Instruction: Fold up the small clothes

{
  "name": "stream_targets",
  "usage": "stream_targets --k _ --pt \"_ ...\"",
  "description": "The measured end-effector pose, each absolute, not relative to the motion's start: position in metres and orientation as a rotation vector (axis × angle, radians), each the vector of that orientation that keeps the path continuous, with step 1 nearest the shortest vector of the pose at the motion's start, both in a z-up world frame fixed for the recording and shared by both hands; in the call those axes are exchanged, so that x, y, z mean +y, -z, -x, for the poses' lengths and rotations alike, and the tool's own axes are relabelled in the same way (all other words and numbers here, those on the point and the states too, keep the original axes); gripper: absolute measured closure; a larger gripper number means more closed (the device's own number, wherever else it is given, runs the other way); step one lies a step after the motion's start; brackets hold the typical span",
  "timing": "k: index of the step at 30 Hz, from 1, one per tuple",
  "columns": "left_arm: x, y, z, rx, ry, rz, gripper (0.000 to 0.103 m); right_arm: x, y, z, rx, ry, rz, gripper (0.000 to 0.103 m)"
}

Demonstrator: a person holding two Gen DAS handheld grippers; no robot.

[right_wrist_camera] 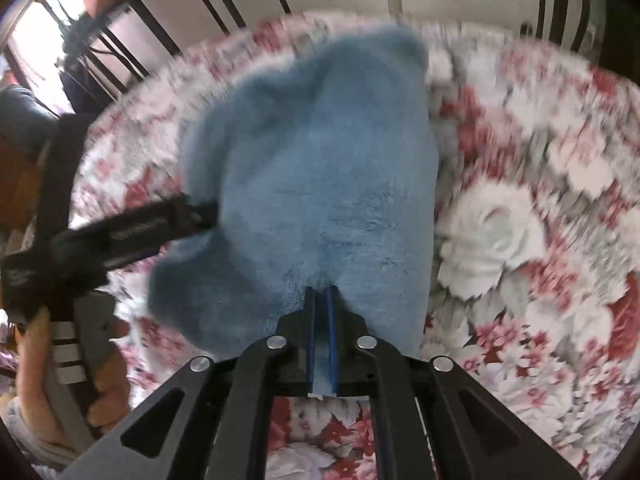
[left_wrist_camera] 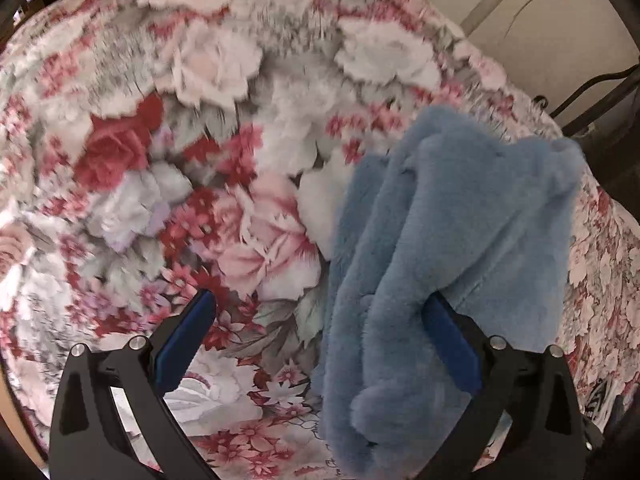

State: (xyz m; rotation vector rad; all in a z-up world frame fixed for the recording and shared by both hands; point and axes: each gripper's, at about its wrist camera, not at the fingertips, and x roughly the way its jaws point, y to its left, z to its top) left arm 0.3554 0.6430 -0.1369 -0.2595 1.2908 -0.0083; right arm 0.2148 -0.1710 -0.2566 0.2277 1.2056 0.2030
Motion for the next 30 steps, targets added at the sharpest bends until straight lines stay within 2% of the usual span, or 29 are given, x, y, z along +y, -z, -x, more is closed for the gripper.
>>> stream_targets --k 5,8,9,11,12,13,23,30 --pt "0.643 0.137 -0.357 1.305 0.007 0.281 0.004 -0.179 0.261 -0.221 1.235 -0.206 -0.307 0.100" --pt "0.646 0.123 -0.354 1.299 0.006 0.287 0.005 -0.183 0.254 -0.218 1.226 -0.208 -0.350 0.097" --pt "0.645 0.115 -0.352 1.284 0.005 0.277 0.005 -0.184 0.249 -0.218 1.221 -0.205 -0.361 0.094" --pt "0.644 0.105 -0.346 1.269 0.009 0.269 0.005 -0.187 0.234 -0.213 1.186 -0.204 -0.390 0.085" --pt "0.644 0.100 -0.342 1.264 0.021 0.274 0.005 -0.189 0.226 -0.211 1.165 -0.204 -0.402 0.075" --pt "0.644 0.096 -0.338 1.262 0.030 0.281 0.005 -0.190 0.215 -0.206 1.141 -0.202 -0.415 0.073" --pt "0.652 0.072 -0.259 1.238 0.022 0.156 0.005 -0.184 0.178 -0.176 1.075 -0.274 -0.558 0.073" --pt "0.678 0.071 -0.272 1.183 0.072 0.336 0.005 -0.183 0.185 -0.189 1.063 -0.225 -0.485 0.071"
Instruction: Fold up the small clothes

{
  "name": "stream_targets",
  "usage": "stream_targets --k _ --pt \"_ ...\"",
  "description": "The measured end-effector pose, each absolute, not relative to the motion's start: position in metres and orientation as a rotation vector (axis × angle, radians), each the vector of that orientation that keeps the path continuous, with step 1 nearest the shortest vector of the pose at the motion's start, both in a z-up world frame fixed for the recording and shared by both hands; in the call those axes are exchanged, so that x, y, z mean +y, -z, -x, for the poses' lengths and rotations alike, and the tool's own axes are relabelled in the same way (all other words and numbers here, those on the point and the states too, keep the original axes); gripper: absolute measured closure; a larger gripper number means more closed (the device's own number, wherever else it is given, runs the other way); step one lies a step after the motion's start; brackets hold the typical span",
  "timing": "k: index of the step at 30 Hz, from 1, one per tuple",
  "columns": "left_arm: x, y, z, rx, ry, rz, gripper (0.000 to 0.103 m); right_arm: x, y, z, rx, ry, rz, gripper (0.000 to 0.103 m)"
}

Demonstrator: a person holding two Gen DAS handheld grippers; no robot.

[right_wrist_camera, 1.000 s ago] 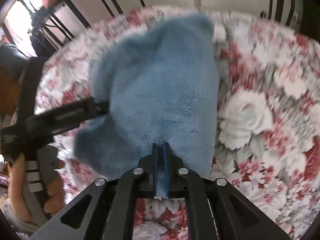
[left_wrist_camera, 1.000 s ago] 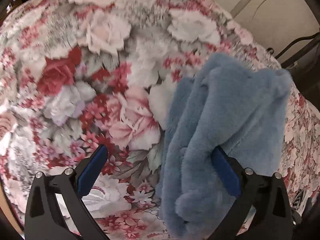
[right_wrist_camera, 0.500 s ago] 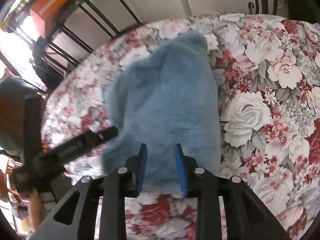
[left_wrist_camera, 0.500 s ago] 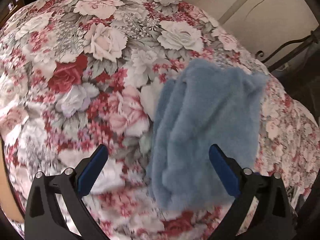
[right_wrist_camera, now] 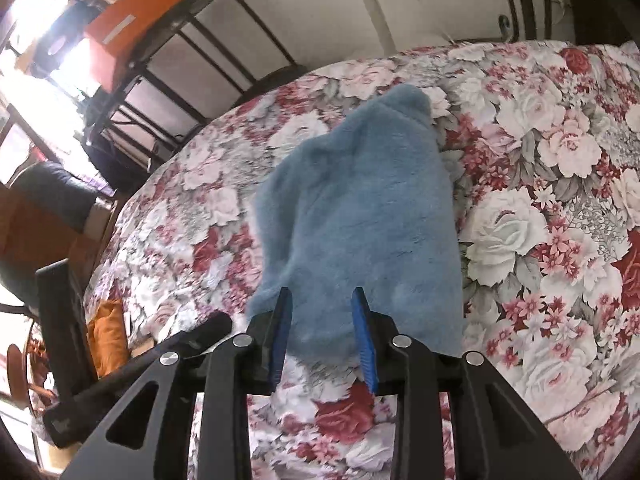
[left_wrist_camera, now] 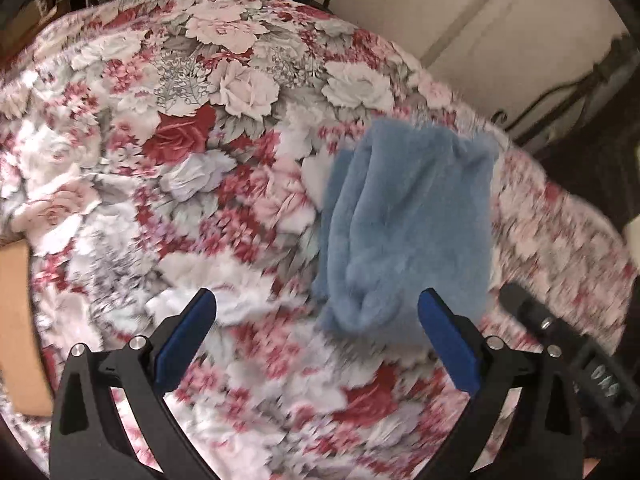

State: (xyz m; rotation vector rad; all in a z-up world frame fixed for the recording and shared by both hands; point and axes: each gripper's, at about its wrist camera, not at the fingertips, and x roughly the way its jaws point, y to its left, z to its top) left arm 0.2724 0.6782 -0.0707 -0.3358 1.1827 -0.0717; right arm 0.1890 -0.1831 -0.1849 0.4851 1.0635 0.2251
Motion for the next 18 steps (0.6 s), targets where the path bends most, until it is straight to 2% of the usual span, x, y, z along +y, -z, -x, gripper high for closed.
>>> stream_targets --k 5,9,13,18 --pt "0.666 0.110 -0.305 1.300 0.077 0.357 0.005 -0.194 0.199 -0.209 1.064 -0.189 -0.499 0.071" --pt "0.640 0.131 -0.317 1.341 0.082 0.180 0.004 -0.203 0.224 -0.225 1.116 -0.177 -0.565 0.071" --pt "0.634 0.139 -0.321 1.349 0.090 0.154 0.004 -0.210 0.248 -0.231 1.165 -0.181 -0.643 0.071" --pt "0.631 0.141 -0.323 1.343 0.089 0.149 0.004 -0.212 0.250 -0.230 1.161 -0.197 -0.664 0.070"
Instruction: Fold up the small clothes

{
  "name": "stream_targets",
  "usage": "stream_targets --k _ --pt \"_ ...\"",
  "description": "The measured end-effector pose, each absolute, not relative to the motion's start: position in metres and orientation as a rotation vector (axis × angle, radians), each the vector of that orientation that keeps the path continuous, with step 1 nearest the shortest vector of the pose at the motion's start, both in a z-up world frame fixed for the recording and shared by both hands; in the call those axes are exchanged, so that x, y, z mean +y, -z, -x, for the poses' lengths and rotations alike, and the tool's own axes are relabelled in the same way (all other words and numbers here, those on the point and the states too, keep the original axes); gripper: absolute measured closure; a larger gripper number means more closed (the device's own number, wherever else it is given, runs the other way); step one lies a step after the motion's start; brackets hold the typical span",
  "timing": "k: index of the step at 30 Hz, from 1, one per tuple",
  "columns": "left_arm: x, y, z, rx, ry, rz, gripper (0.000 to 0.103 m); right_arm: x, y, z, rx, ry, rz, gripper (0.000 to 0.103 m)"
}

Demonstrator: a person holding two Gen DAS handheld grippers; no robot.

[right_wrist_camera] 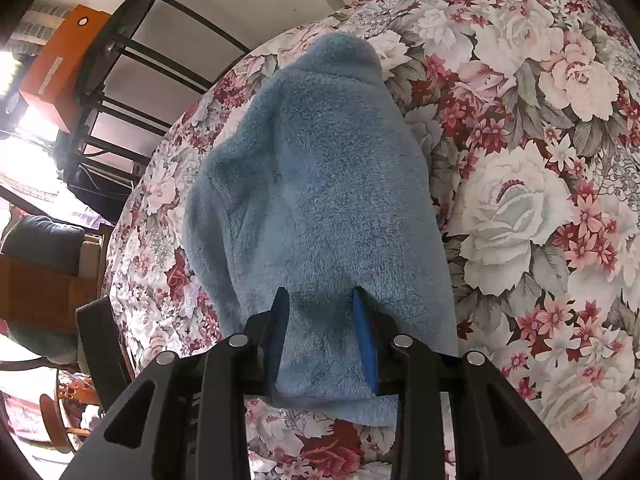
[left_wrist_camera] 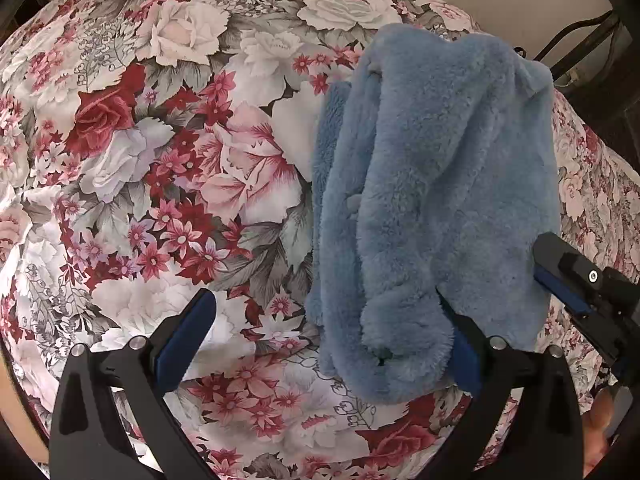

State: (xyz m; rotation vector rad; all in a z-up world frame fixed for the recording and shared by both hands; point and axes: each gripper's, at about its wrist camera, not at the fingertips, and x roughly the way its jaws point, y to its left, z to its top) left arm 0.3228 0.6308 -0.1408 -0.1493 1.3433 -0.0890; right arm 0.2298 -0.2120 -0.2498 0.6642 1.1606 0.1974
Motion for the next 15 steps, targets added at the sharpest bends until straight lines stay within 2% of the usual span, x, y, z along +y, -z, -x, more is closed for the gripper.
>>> stream_targets --k 15 --pt "0.609 0.109 -0.320 1.244 0.080 0.086 0.005 -0.223 0.225 -0.228 1.075 -0.152 -0.566 0.070"
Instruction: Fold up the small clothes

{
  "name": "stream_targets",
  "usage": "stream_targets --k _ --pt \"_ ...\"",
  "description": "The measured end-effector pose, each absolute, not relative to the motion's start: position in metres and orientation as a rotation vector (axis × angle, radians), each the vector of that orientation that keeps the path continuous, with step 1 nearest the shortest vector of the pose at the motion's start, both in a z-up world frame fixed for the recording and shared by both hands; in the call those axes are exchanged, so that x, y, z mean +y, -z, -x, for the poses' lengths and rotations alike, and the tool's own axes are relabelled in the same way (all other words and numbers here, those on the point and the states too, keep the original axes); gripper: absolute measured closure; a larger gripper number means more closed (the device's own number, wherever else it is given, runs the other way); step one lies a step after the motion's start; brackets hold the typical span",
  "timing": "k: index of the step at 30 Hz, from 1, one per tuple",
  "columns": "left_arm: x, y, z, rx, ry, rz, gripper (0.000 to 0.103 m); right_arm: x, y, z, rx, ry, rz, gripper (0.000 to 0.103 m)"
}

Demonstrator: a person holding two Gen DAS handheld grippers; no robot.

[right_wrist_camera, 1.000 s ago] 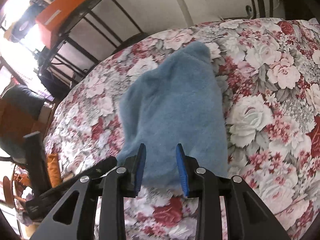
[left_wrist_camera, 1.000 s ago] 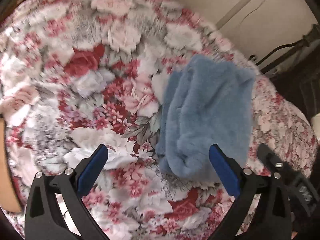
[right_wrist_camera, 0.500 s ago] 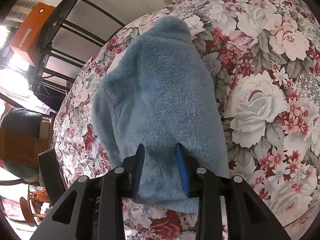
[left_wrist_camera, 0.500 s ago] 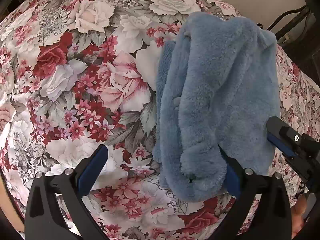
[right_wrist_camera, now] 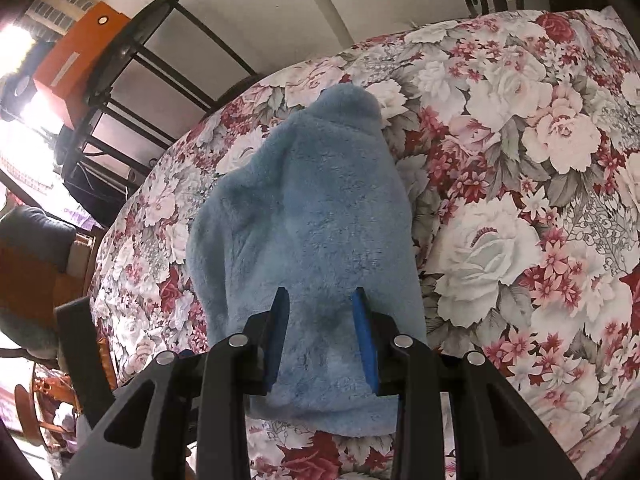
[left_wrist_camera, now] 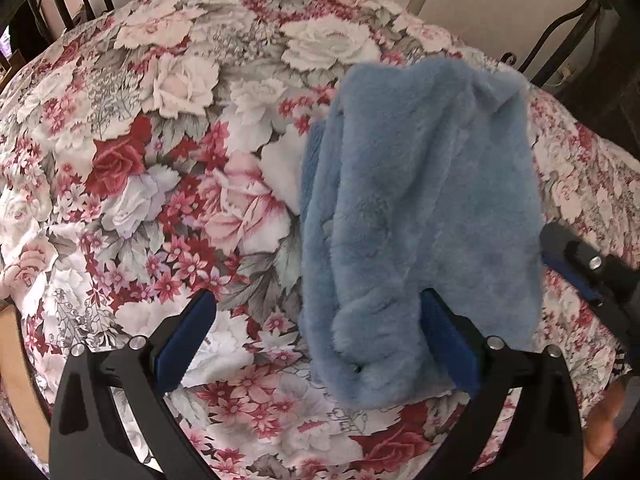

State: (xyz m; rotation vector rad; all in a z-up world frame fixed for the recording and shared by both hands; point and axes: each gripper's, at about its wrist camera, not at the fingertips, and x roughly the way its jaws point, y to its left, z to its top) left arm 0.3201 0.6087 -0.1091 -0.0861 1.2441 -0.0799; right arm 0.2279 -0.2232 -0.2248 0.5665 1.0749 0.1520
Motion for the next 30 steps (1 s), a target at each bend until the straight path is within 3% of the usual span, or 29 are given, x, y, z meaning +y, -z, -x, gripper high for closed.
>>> stream_targets --k 8,11,15,21,30 --pt "0.613 0.132 -0.327 1.326 0.115 0.164 0.004 -0.225 0.244 -0.231 1.128 -0.157 -0.598 0.070" --pt "0.627 0.141 -0.331 1.367 0.146 0.318 0.004 -0.229 0.242 -0.229 1.119 -0.161 -0.628 0.070" --pt "0.637 0.128 -0.335 1.310 0.167 0.379 0.005 -0.244 0.227 -0.227 1.060 -0.145 -0.637 0.047" --pt "0.643 0.126 -0.344 1.304 0.243 0.494 0.005 -0.277 0.224 -0.224 1.030 -0.140 -0.711 0.045" --pt "0.628 0.144 -0.356 1.336 0.324 0.564 0.005 -0.296 0.270 -0.225 1.109 -0.188 -0.839 0.040"
